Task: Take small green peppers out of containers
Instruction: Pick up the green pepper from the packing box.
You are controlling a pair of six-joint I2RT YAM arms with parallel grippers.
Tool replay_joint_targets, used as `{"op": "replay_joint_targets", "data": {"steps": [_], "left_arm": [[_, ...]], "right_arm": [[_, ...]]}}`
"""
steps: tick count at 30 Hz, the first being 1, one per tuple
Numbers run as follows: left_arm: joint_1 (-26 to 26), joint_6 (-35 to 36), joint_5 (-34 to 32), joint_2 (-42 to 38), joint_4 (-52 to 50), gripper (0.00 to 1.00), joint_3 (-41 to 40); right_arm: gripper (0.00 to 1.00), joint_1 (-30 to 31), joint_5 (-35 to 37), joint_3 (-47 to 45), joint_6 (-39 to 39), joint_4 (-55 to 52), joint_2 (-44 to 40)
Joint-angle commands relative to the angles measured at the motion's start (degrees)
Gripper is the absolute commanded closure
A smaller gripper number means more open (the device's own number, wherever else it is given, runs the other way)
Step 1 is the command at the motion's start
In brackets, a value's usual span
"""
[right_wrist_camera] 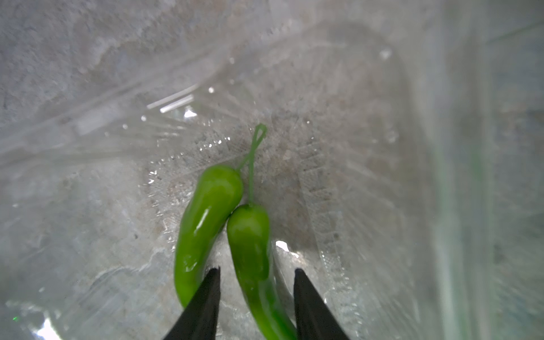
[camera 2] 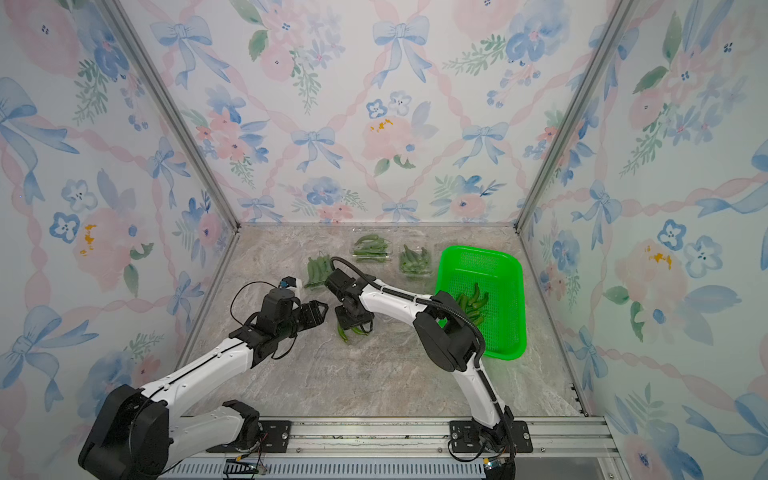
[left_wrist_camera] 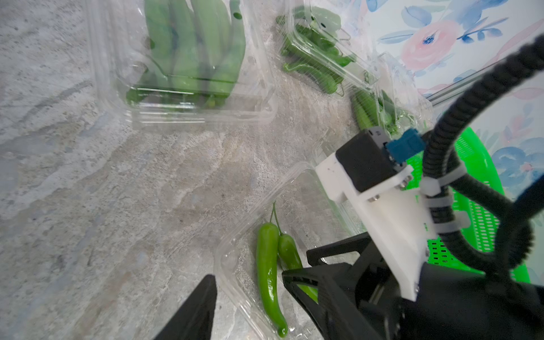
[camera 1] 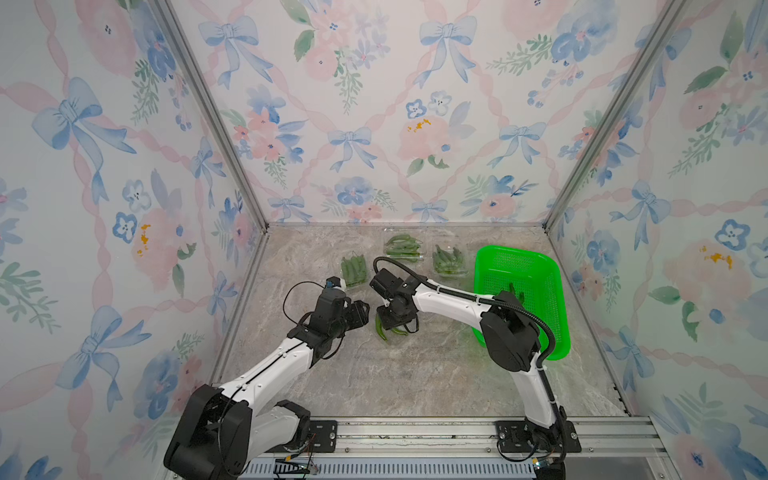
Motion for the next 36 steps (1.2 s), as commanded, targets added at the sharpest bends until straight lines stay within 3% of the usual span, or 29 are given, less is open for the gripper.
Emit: {"op": "replay_joint_targets", "data": {"steps": [1,11,21,31,36], "left_arm": [[0.29,-0.45,0.72,0.70,0.14,0.42,-0.71],[0.36,-0.48,0.54,0.39,0.18,0.42,-0.37],[0.36,-0.54,0.62,0.53,0.22,0.42,1.26],[0.30,0.06,1.45,1.45,0.13,0.42,5.15],[-0.08,0.57,3.30,3.82,0.10,0.42,10.41]], "right_arm": [[0.59,-0.30,0.54,-0.37,0.74,-0.27,2.07],[0.61,-0.40,-0.42,-0.77,1.25,0.79,3.42],[0.82,-0.39,-0.15,-1.03,1.25,0.49,1.51],[0.87,-1.89,-0.80,-4.62,1.49,1.90,-9.68],[0.87,-5.84,-5.06,-11.34,3.29,7.50,-18.54]]}}
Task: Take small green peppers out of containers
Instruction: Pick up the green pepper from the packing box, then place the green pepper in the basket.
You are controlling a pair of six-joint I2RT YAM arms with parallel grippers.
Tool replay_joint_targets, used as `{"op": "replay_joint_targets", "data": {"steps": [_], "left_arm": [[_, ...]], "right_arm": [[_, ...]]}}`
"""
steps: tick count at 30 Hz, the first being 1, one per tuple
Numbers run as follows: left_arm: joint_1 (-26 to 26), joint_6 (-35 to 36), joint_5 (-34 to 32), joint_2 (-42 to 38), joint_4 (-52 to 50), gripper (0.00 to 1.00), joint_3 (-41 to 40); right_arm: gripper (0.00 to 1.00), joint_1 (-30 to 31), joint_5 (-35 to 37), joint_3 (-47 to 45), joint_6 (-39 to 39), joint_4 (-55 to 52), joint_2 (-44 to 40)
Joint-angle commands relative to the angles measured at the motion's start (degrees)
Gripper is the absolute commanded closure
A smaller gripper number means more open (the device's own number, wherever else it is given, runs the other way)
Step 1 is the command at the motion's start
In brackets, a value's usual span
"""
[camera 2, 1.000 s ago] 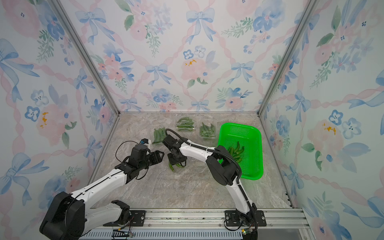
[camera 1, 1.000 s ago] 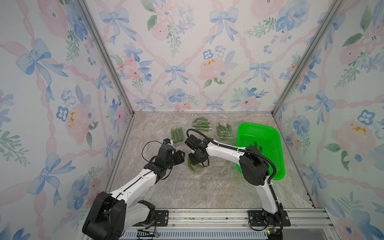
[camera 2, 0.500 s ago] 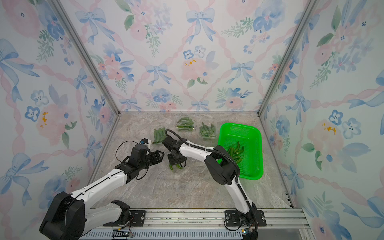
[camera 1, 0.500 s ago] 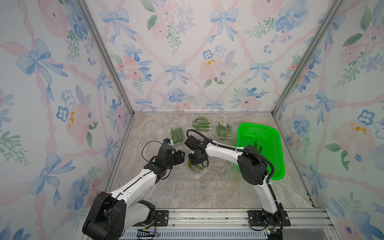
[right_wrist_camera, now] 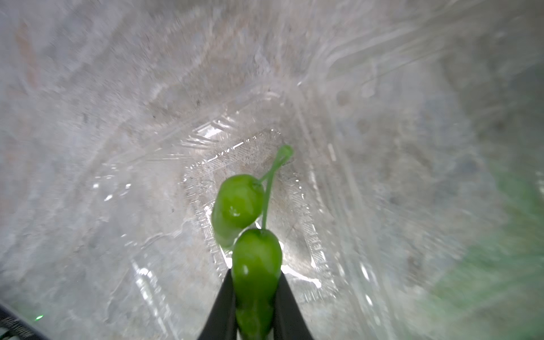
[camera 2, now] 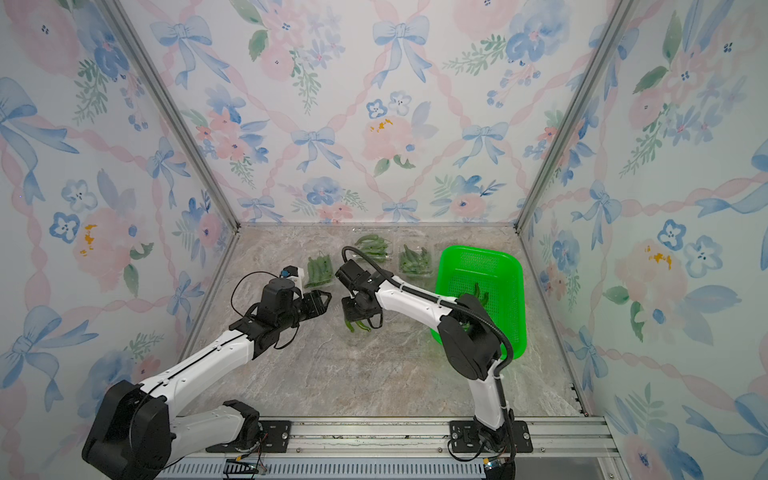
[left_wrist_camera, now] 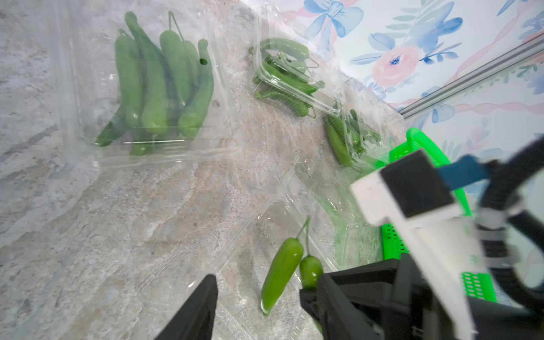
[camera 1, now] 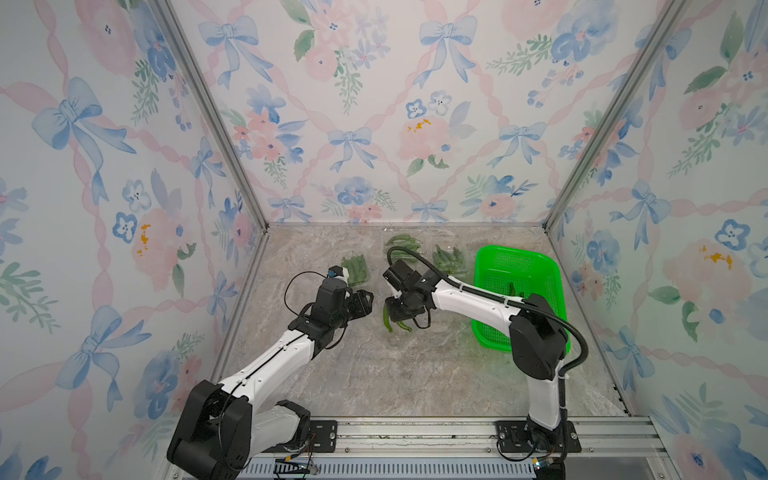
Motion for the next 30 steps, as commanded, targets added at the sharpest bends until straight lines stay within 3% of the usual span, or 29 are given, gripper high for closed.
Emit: {"op": "replay_joint_targets", "data": {"steps": [1,7,16,23,30], "left_arm": [[-0.29,0.63,1.56,1.87,0.28,0.42,4.45],[-5.39,2.18,-0.13,8.99,0.28,0.43,13.11],[-16.02,2.96,-0.52,26.70,0.28,0.44,31.02],[-21.99,3.40,-0.31,38.44,0.13,0.45,41.97],[-23.27,3.25,-1.15,45.75,0.02,0.46,46.78]], "right_arm": [[0.87,-3.28,-2.24,-3.07,1.38,2.47,-6.44],[0.87,-9.71,0.39,-7.35,-0.57,-0.42,-16.85],[0.84,-29.49,-1.59,-18.82,-3.10,-1.07,-32.60],[0.84,-41.86,-4.75,-23.91,-5.56,2.61,-29.78],[0.84,-45.46,-6.47,-21.70,-5.62,8.29,-18.21]]}}
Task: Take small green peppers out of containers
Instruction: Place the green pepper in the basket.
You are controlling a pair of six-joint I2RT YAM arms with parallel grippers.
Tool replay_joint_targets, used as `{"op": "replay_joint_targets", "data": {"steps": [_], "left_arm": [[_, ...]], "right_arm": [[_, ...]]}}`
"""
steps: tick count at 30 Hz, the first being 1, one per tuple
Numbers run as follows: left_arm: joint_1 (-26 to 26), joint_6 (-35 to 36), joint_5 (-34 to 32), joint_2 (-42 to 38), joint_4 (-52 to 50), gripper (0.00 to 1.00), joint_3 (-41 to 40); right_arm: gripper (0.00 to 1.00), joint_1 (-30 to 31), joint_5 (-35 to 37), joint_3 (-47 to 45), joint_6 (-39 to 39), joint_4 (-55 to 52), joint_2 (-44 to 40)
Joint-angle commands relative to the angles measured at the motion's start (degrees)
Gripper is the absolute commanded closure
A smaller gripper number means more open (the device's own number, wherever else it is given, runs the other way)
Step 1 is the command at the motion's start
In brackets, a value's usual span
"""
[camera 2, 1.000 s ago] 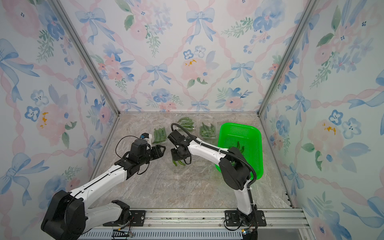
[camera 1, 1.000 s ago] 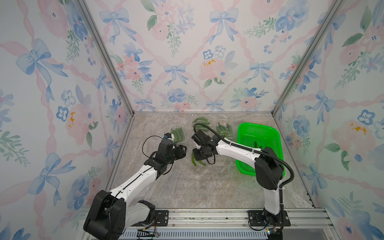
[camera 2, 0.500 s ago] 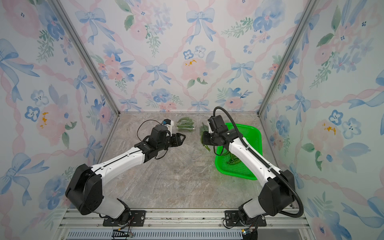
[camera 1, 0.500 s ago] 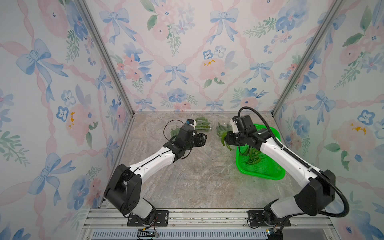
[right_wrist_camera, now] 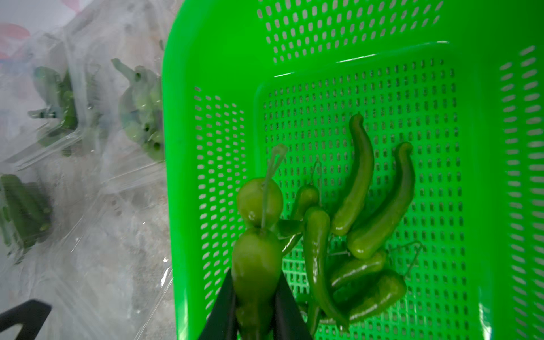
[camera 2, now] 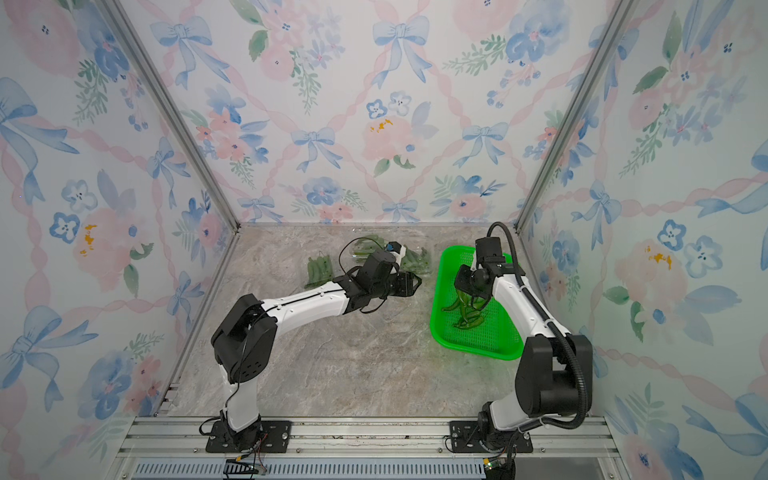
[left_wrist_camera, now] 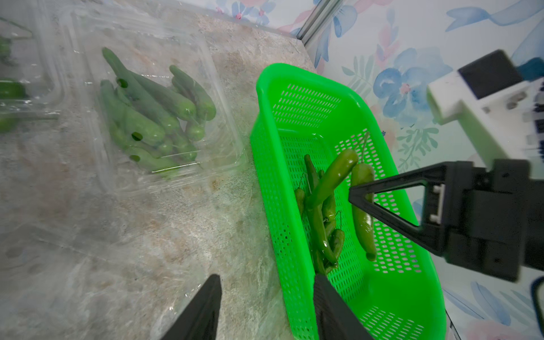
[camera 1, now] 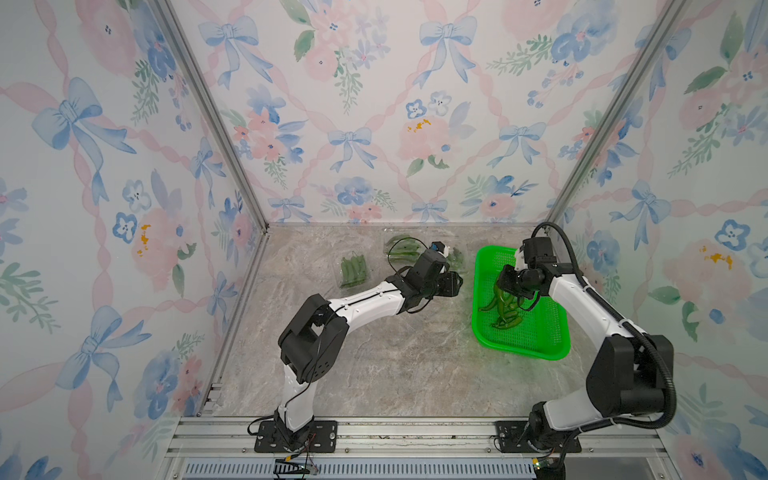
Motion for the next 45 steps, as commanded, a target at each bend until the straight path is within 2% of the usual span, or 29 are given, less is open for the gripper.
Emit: {"op": "replay_joint_targets", "data": {"steps": [1,4,8,10,11,15,19,23,26,33,45], "left_arm": [[0.09,0.80,-1.34,2.65,-0.15,0.46,2.24],[0.09,-0.01,-1.82,4.33,-0.14,0.46,3.38],[0.15,-0.73,-2.84,6.18,-0.19,0.46,4.05],[0.10,-0.99,-2.72,6.98,-0.14,0.46,4.05],[0.09,-1.27,-2.75,7.36,-0.14,0.46,4.12],[0.02,-1.89,-2.73,8.86,-0.16,0.47,4.11],[0.18,-2.14,-3.27,9.11,-0.18,0.47,3.15],[0.85,-2.58,-3.48,8.81,-0.33,0.48,1.62],[1.80,-3.38,-3.89,6.51,-0.83,0.48,-2.39],[2.56,-4.23,-5.11,1.11,-0.74,0.48,-11.44],[4.75,-4.00,-6.49,-11.79,-0.84,0.48,-28.19]], "right_arm": [[0.83,-0.26,-1.71,2.28,-0.84,3.18,4.55],[0.78,-0.26,-1.32,4.44,-0.01,3.13,9.17],[0.61,-0.26,-0.17,5.56,0.58,2.23,10.81],[0.46,-0.26,1.15,5.87,0.10,1.41,10.32],[0.43,-0.26,2.27,6.05,-0.28,0.68,9.86],[0.42,-0.33,4.83,5.28,-1.18,-1.19,5.50],[0.41,-0.08,4.29,2.62,-0.96,-1.26,-2.26],[0.41,2.03,3.03,1.22,-0.21,-1.76,-8.04],[0.38,4.37,3.03,1.68,-0.08,-2.19,-10.12],[0.38,8.44,2.78,4.03,-0.32,-1.16,-9.37],[0.38,11.82,0.86,6.26,0.26,3.47,-1.76]]}}
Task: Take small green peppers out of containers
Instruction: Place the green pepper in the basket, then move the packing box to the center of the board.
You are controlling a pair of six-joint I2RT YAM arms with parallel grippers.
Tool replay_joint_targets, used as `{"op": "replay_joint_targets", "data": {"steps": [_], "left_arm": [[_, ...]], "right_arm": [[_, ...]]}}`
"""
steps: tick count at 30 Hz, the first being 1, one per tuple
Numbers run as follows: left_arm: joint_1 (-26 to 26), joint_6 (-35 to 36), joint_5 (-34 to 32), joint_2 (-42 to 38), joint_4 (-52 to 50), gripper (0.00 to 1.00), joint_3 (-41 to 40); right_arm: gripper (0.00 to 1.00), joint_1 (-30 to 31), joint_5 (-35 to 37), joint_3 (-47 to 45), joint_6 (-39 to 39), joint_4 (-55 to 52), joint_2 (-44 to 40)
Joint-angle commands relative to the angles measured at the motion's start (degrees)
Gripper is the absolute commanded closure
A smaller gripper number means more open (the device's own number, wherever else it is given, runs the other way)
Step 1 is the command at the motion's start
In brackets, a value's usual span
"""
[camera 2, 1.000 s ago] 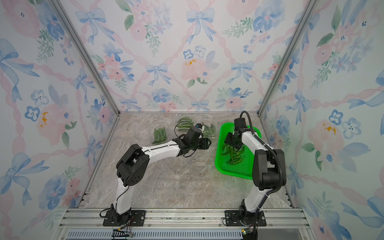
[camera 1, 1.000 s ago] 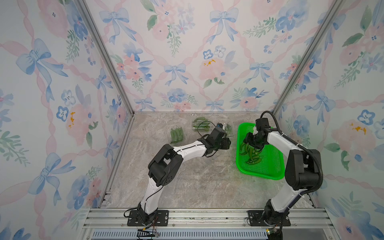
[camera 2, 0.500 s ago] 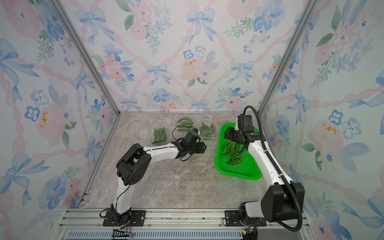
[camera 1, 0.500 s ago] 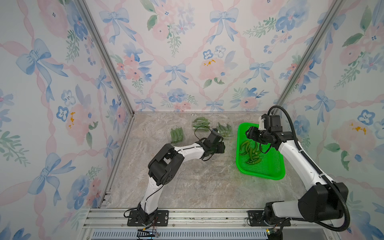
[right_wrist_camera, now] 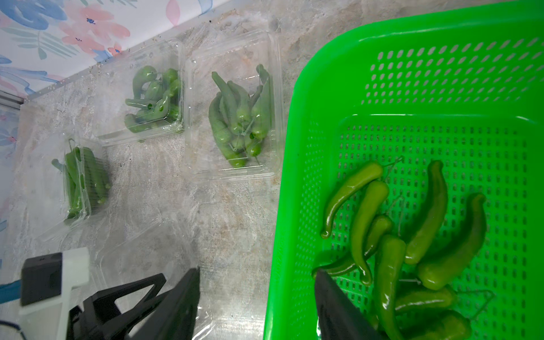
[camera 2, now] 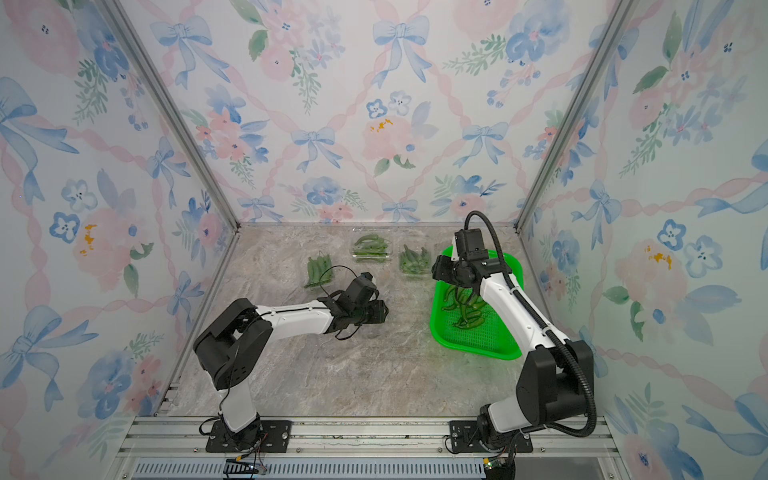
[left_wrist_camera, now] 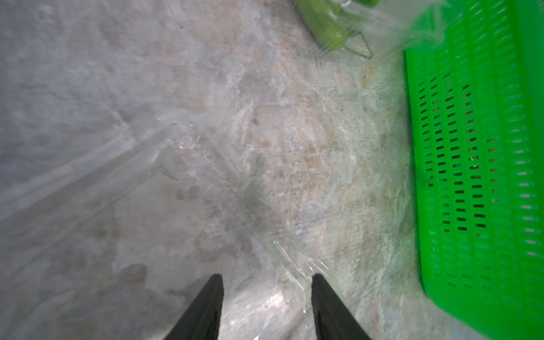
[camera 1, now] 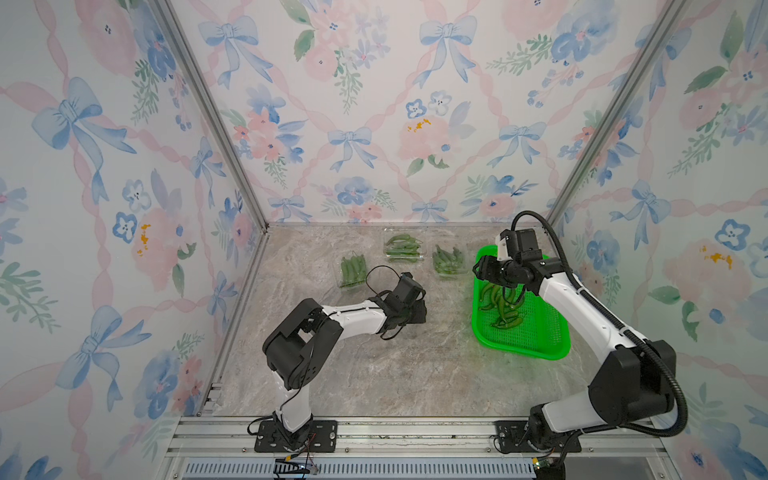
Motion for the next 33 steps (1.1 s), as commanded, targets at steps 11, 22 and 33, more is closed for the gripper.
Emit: {"op": "replay_joint_targets", "data": {"steps": [11,22,33], "left_arm": [[10.02,1.81,0.25,-17.34,-0.91,0.48,-18.72],[22.31,5.89,3.63,-28.29,-5.74,0.47,-28.53],[30.39,8.19,7.02,-37.18,-9.48,0.42,-27.40]], "right_arm": [[0.38,4.61,-1.25,4.31,1.13,2.75,5.83],[0.38,6.85,-0.94,5.53,1.14,2.79,8.26],[0.37,8.97,-4.00,7.26,0.15,3.12,12.07]]}}
